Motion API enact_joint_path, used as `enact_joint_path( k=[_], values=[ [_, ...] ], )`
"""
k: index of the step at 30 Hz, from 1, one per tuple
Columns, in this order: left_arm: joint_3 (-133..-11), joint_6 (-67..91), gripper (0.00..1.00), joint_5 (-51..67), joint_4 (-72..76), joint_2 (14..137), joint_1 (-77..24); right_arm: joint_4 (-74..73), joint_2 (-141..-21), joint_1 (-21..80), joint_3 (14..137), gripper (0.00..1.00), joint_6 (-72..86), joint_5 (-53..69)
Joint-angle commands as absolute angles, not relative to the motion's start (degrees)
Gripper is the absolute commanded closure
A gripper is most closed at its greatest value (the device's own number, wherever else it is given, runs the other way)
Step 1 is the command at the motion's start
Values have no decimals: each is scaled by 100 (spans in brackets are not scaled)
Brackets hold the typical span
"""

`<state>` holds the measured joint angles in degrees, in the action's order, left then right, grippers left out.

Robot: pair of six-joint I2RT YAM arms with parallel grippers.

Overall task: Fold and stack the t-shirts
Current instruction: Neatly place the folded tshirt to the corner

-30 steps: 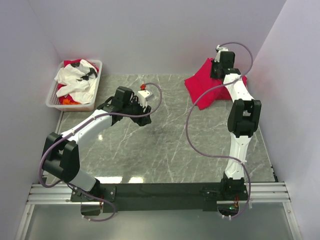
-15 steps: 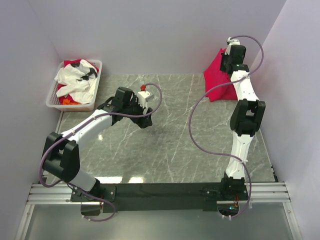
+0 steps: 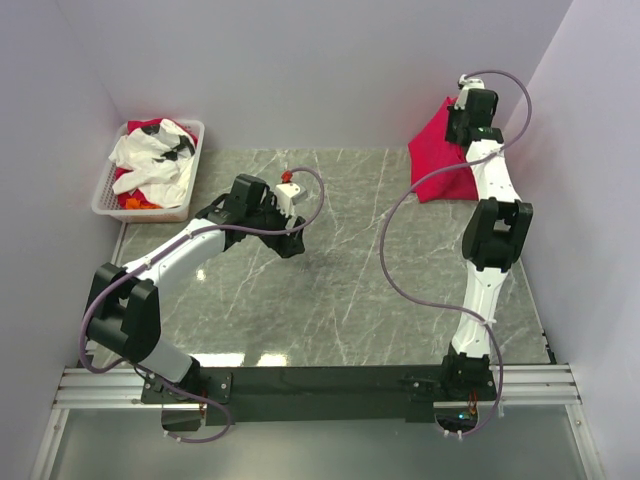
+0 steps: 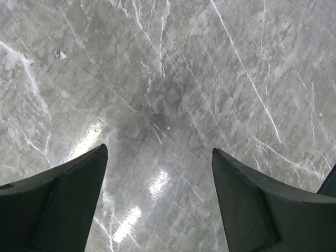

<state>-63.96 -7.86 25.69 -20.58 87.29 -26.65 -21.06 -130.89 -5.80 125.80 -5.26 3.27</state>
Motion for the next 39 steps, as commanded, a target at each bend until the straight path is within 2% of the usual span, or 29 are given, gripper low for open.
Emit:
enact_joint_path(
  k=[1,8,22,29,31,32,35,39],
  values=[
    [-6556,-861,13,2751,-2118,8824,-2654,-1986,-13104,-782,13034,100,-764,369],
    [-6601,-844,0,2768,-2276,8807,-2646,-1758,-13394,-1037,13008,100,-1081,360],
    [-6802,-756,1,3059,-2733,9017,-2646,-652,-14352,-1371,12736,100,-2337,-201],
    [-6882,-782,1,3111,-2856,9088,-2637,-589,-14581,-1380,12885,100,-2741,-606],
    [-6952,-765,1,3111,-2891,9131,-2610,-641,-14608,-1380,12859,93,-2812,-729],
    [-6970,-765,1,3146,-2900,9132,-2584,-615,-14607,-1389,12815,76,-2873,-886],
    [-7066,-756,1,3173,-2970,9132,-2531,-230,-14528,-1389,12516,46,-2962,-1229],
    [-7145,-773,1,3112,-3093,9027,-2496,-132,-14406,-1415,12577,43,-2962,-1353]
  ],
)
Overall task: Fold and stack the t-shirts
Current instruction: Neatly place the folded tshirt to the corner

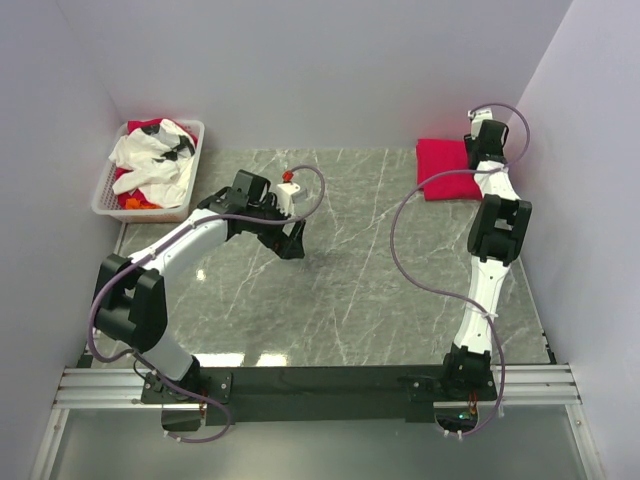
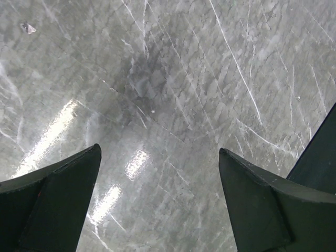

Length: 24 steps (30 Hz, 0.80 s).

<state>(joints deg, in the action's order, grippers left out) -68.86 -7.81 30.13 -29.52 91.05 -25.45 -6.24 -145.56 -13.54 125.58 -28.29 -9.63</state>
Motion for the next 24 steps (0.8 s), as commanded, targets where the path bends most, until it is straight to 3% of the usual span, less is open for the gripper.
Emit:
enact_joint_path(
  k=[1,7,10,17,24],
  values=[
    [-7146,-773,1,3094,-3094,9009,-2496,-149,-14362,-1424,12577,42,-2979,-1345],
    [-7040,-668,1,3050,-3050,8816,-2417,-411,-13905,-1608,12822,42,-2936,-1127],
    [-7014,-668,0,3102,-3023,8815,-2347,-965,-13650,-1679,12850,51,-2804,-687],
    [-7075,-676,1,3348,-2979,8912,-2092,-1907,-13342,-1723,12393,83,-2531,-44],
    [-6935,-703,1,3454,-2936,8921,-1872,-2126,-13394,-1731,11699,97,-2786,-166]
  ],
)
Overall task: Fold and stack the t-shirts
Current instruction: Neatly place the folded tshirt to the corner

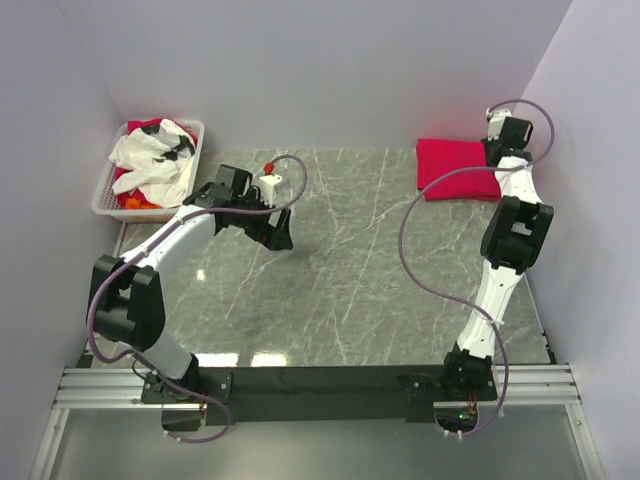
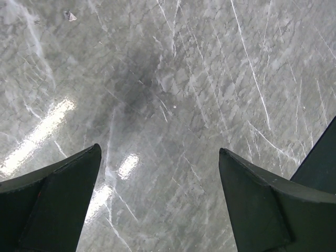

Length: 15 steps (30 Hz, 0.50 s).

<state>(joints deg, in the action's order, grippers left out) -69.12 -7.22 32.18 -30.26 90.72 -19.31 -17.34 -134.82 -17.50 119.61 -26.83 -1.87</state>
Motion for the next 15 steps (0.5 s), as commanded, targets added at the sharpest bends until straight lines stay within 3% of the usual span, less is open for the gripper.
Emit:
enact_joint_path(
  k=[1,12,15],
  values=[
    [-6917,-703,1,3463,-2953,8921,-1863,-2170,-13438,-1731,11672,99,-2821,-228],
    [-6934,-484,1,3033,-2892,8772,-1758,-2057,-13545,-1732,11364,100,-2866,-1081],
    [-6908,-352,0,2716,-2795,8482,-1635,-2004,-13071,-1731,11294,92,-2778,-1134]
  ],
)
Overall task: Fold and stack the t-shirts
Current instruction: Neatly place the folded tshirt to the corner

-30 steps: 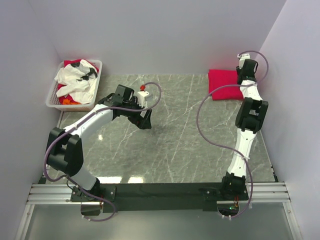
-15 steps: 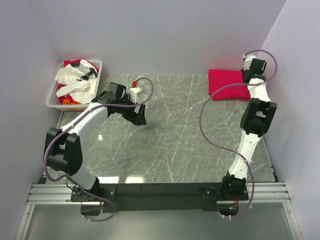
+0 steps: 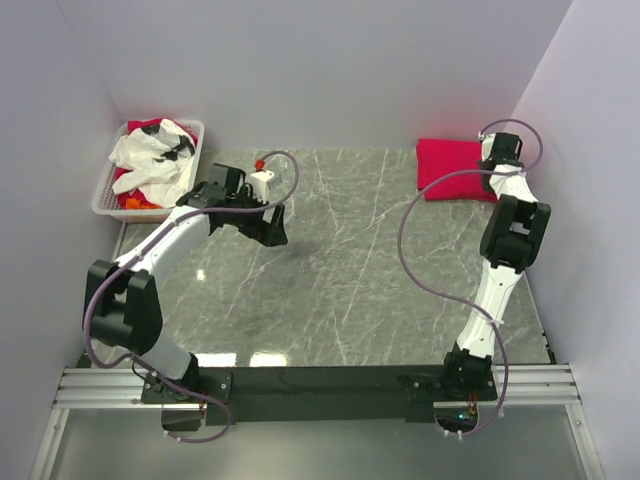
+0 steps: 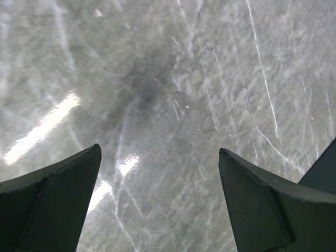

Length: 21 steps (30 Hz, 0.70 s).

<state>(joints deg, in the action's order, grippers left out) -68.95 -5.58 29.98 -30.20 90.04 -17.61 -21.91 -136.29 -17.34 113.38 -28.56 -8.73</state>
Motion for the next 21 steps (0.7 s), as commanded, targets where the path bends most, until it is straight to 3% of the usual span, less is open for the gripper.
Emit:
enact_joint_path(
  k=[1,3,8,12,14,21],
  values=[
    [-6891,-317,1,2733,-2760,8386,-1583,-1995,-12904,-1731,11224,77,-2725,-1064],
    [-6803,-211,1,2690,-2681,8122,-1451,-2144,-12342,-1723,11005,61,-2646,-889],
    [-6882,-44,1,2576,-2962,7823,-1056,-2732,-10842,-1539,10076,52,-2672,-448],
    [-6943,-44,1,2172,-2865,7612,-958,-2900,-9504,-1389,9256,38,-2663,-19],
    [-7145,-44,1,2284,-3110,7655,-914,-3127,-8791,-1380,8888,15,-2400,394],
    [-7005,281,1,2584,-3489,7866,-905,-4043,-7173,-1205,7332,10,-1973,2478]
  ],
)
